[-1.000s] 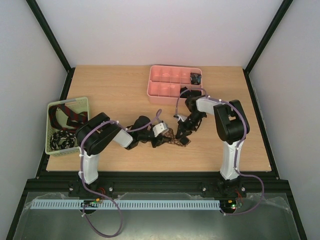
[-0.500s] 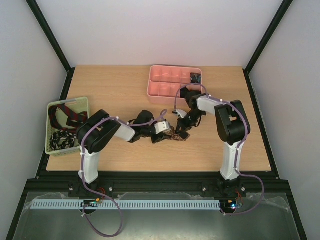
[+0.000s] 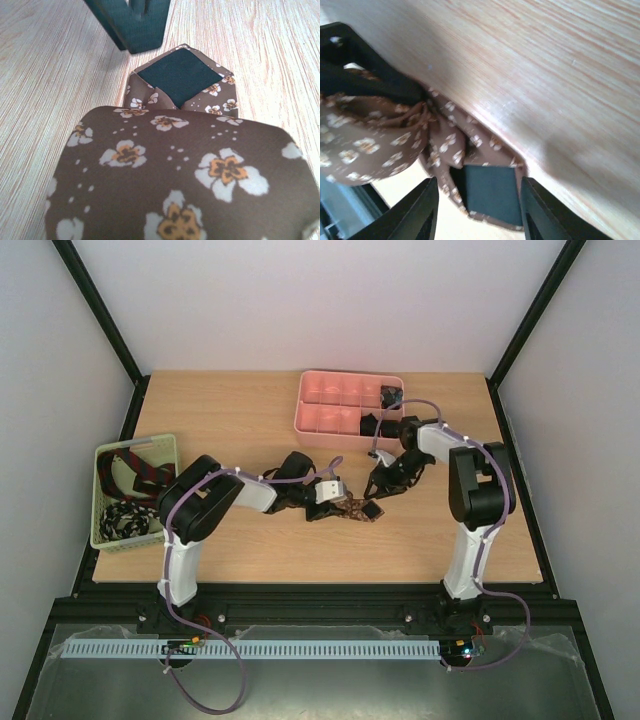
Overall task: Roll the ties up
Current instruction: Adjust the tie at the center of the board, then roll the tie at the center of the board.
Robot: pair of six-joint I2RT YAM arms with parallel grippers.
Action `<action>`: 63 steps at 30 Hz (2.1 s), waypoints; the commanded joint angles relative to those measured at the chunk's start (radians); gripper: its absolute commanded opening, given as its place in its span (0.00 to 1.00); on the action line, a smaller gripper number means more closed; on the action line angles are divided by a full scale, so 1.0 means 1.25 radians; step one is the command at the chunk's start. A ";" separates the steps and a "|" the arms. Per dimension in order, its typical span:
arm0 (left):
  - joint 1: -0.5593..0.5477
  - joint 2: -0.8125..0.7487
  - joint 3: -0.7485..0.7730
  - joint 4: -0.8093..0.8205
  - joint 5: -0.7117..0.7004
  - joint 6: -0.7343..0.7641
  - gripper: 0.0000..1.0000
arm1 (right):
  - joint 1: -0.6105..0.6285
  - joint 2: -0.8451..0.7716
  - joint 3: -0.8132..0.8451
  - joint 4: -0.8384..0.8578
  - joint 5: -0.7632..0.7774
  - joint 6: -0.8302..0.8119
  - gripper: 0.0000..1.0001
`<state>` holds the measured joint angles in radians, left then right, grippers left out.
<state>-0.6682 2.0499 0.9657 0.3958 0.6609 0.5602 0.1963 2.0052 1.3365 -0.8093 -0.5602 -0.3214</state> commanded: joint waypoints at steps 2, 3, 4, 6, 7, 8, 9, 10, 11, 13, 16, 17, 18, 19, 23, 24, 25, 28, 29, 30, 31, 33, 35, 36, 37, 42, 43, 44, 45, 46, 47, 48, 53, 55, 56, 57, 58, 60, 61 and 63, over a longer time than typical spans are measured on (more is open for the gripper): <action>-0.011 0.063 -0.043 -0.180 -0.127 0.020 0.35 | -0.008 -0.046 0.012 -0.095 -0.177 0.065 0.50; -0.013 0.062 -0.044 -0.179 -0.128 0.017 0.35 | -0.005 -0.043 0.006 -0.087 -0.220 0.096 0.50; -0.015 0.061 -0.047 -0.178 -0.129 0.014 0.36 | -0.001 -0.038 -0.002 -0.078 -0.246 0.121 0.51; -0.019 0.057 -0.057 -0.168 -0.132 0.012 0.36 | 0.012 -0.033 -0.028 -0.051 -0.262 0.151 0.51; -0.021 0.054 -0.064 -0.163 -0.133 0.011 0.36 | 0.023 -0.031 -0.043 -0.035 -0.258 0.161 0.51; -0.024 0.053 -0.067 -0.160 -0.135 0.011 0.36 | 0.030 -0.027 -0.053 -0.022 -0.252 0.171 0.51; -0.026 0.053 -0.069 -0.161 -0.138 0.015 0.36 | 0.036 -0.023 -0.060 -0.007 -0.246 0.186 0.50; -0.028 0.052 -0.072 -0.160 -0.139 0.017 0.36 | 0.038 -0.020 -0.068 0.011 -0.242 0.202 0.49; -0.029 0.050 -0.074 -0.157 -0.140 0.017 0.36 | 0.039 -0.017 -0.072 0.032 -0.237 0.221 0.49; -0.030 0.053 -0.072 -0.158 -0.140 0.019 0.36 | 0.039 -0.008 -0.073 0.057 -0.232 0.238 0.49; -0.030 0.055 -0.070 -0.161 -0.140 0.023 0.36 | 0.042 0.008 -0.069 0.071 -0.240 0.252 0.48; -0.030 0.055 -0.069 -0.162 -0.141 0.024 0.36 | 0.043 0.011 -0.068 0.073 -0.242 0.254 0.48; -0.031 0.055 -0.070 -0.162 -0.140 0.026 0.36 | 0.043 0.012 -0.069 0.078 -0.244 0.256 0.47; -0.031 0.054 -0.071 -0.161 -0.139 0.029 0.36 | 0.043 0.014 -0.069 0.081 -0.246 0.259 0.46; -0.036 0.051 -0.074 -0.160 -0.139 0.035 0.36 | 0.042 0.027 -0.069 0.081 -0.250 0.256 0.30; -0.036 0.052 -0.074 -0.160 -0.138 0.035 0.36 | 0.043 0.032 -0.071 0.080 -0.233 0.253 0.20; -0.036 0.051 -0.074 -0.158 -0.138 0.034 0.37 | 0.043 0.038 -0.073 0.077 -0.219 0.246 0.11; -0.036 0.047 -0.070 -0.159 -0.134 0.035 0.46 | 0.035 0.053 -0.086 0.050 -0.187 0.216 0.01; -0.034 0.044 -0.067 -0.159 -0.128 0.034 0.49 | 0.032 0.054 -0.095 0.044 -0.178 0.210 0.01; -0.033 0.042 -0.062 -0.161 -0.116 0.035 0.52 | 0.027 0.054 -0.102 0.039 -0.170 0.203 0.01; -0.030 0.037 -0.057 -0.165 -0.098 0.035 0.55 | 0.023 0.055 -0.108 0.036 -0.160 0.199 0.01; -0.026 0.021 -0.048 -0.161 -0.065 0.033 0.59 | 0.014 0.055 -0.117 0.033 -0.134 0.195 0.01; -0.025 0.007 -0.038 -0.149 -0.035 0.025 0.63 | 0.008 0.057 -0.121 0.031 -0.112 0.192 0.01; -0.025 0.003 -0.031 -0.141 -0.018 0.020 0.64 | 0.007 0.057 -0.122 0.032 -0.097 0.192 0.01; -0.025 -0.002 -0.025 -0.135 -0.002 0.011 0.65 | 0.006 0.058 -0.123 0.034 -0.084 0.192 0.01; -0.026 -0.025 -0.010 -0.094 0.063 -0.017 0.70 | 0.004 0.073 -0.114 0.037 -0.016 0.189 0.01; -0.027 -0.030 -0.008 -0.088 0.070 -0.018 0.71 | 0.004 0.079 -0.111 0.032 -0.007 0.185 0.01; -0.028 -0.035 -0.008 -0.083 0.073 -0.017 0.72 | 0.003 0.083 -0.109 0.029 0.002 0.180 0.01; -0.030 -0.039 -0.009 -0.076 0.074 -0.013 0.72 | 0.004 0.085 -0.107 0.028 0.010 0.176 0.01; -0.033 -0.043 -0.010 -0.068 0.068 -0.011 0.73 | 0.003 0.088 -0.104 0.026 0.017 0.172 0.01; -0.036 -0.044 -0.010 -0.059 0.059 -0.009 0.73 | 0.004 0.093 -0.097 0.022 0.024 0.170 0.01; -0.038 -0.045 -0.007 -0.052 0.048 -0.007 0.73 | 0.004 0.100 -0.089 0.017 0.026 0.166 0.01; -0.055 -0.030 0.029 -0.051 0.010 0.001 0.76 | 0.008 0.125 -0.056 -0.014 0.024 0.134 0.01; -0.061 -0.022 0.045 -0.056 0.006 -0.003 0.76 | 0.011 0.128 -0.053 -0.021 0.021 0.130 0.01; -0.065 -0.016 0.055 -0.058 0.004 -0.006 0.76 | 0.012 0.127 -0.054 -0.021 0.021 0.128 0.01; -0.069 -0.012 0.060 -0.060 0.003 -0.012 0.76 | 0.014 0.127 -0.054 -0.020 0.019 0.126 0.01; -0.072 -0.006 0.068 -0.060 0.003 -0.021 0.76 | 0.015 0.126 -0.054 -0.020 0.018 0.126 0.01; -0.075 0.002 0.074 -0.048 0.008 -0.044 0.74 | 0.016 0.127 -0.055 -0.018 0.017 0.128 0.01; -0.074 0.005 0.072 -0.040 0.013 -0.056 0.72 | 0.015 0.126 -0.054 -0.016 0.019 0.129 0.01; -0.076 0.009 0.066 -0.022 0.020 -0.072 0.67 | 0.015 0.128 -0.053 -0.014 0.020 0.129 0.01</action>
<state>-0.7555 2.0304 1.0431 0.3374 0.6579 0.5167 0.2077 2.1033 1.2865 -0.8204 -0.7181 -0.1505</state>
